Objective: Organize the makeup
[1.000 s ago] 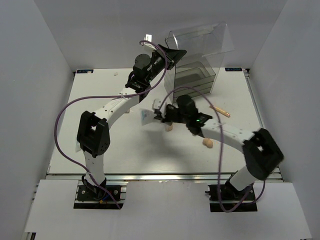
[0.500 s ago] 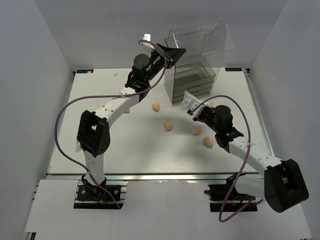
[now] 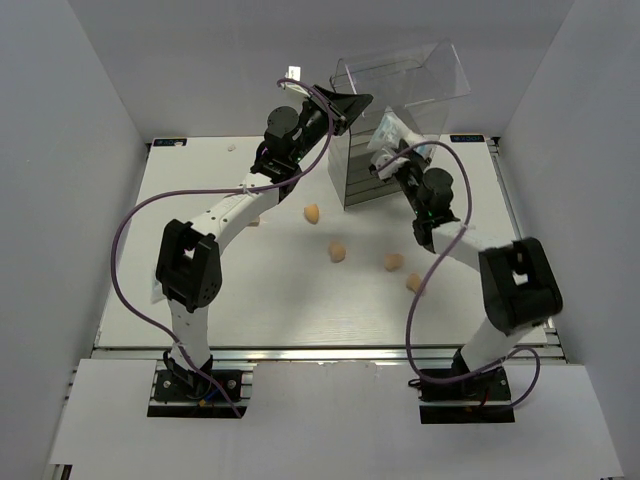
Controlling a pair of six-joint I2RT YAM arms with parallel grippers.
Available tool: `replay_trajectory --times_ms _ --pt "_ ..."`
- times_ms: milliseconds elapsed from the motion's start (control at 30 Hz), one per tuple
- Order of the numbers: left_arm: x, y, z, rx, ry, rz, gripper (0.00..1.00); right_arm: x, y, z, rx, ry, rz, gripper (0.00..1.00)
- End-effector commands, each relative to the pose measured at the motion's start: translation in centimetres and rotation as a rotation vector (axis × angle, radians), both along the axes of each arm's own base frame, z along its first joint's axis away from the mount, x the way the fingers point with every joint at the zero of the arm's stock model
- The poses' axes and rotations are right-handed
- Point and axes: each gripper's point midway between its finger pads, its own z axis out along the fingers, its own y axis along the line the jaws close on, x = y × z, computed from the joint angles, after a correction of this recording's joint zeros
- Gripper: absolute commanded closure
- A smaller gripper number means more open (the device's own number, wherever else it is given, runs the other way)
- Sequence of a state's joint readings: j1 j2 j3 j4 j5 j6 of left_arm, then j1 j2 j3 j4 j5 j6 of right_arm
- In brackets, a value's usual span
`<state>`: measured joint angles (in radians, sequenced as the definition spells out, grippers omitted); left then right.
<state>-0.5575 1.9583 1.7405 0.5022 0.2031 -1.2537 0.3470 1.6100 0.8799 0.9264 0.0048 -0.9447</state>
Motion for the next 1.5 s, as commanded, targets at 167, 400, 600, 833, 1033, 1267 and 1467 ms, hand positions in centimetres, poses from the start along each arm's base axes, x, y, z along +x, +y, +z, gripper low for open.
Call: replay_trajectory --times_ms 167,400,600,833,1033,1267,1467 --pt "-2.3 1.8 6.6 -0.078 -0.181 0.008 0.81 5.2 0.3 6.7 -0.044 -0.424 -0.112 1.0" --pt "-2.2 1.6 6.3 -0.077 -0.177 0.003 0.82 8.2 1.2 5.1 -0.071 -0.386 -0.086 0.89" --pt "-2.3 1.4 6.1 -0.077 -0.172 -0.008 0.81 9.5 2.8 4.6 -0.083 -0.347 -0.015 0.8" --pt "-2.2 1.6 6.2 -0.071 -0.178 0.002 0.82 10.4 3.0 2.6 -0.104 -0.226 0.008 0.2" --pt "-2.2 1.5 6.1 -0.073 -0.178 -0.002 0.82 5.5 2.7 2.2 -0.074 -0.15 0.142 0.18" --pt "-2.1 1.4 6.0 -0.073 -0.178 -0.009 0.81 -5.7 3.7 1.8 -0.049 0.14 0.483 0.72" --pt "-2.0 1.3 5.9 -0.071 -0.176 -0.007 0.81 -14.8 4.1 5.8 0.035 0.249 0.67 0.79"
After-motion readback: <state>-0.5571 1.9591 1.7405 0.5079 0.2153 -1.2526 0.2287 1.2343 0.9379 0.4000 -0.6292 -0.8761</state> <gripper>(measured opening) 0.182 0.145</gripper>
